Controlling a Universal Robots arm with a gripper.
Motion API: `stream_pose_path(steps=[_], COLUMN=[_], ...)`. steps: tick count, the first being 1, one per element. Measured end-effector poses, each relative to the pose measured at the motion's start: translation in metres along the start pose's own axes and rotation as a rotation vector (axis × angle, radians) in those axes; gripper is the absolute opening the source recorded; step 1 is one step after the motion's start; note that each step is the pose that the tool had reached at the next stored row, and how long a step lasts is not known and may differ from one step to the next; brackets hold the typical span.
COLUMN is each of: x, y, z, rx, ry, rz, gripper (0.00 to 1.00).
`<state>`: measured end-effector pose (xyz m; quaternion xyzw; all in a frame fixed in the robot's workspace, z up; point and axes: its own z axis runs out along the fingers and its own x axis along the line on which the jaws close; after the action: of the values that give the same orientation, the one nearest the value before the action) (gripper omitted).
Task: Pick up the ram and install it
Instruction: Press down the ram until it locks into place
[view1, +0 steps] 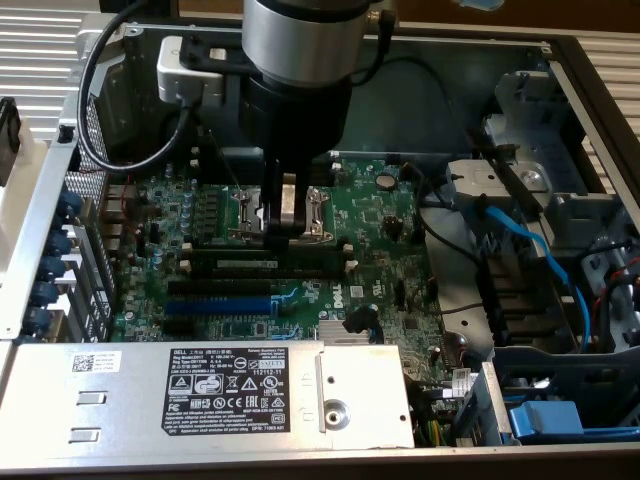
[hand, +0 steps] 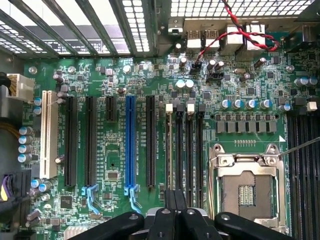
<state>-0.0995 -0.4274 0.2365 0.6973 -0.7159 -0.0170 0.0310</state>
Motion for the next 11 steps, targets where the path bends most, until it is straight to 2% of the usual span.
stream_pose_path(steps=[4,11], x=[-0.0012,-0.0020], y=[-0.0002,-0.0002], z=[0.0006,0.0008], rx=[0.0002,0.0009], ry=[0.0061,0.0072], rz=[-0.003,-0.008], gripper=[0.10,0.10])
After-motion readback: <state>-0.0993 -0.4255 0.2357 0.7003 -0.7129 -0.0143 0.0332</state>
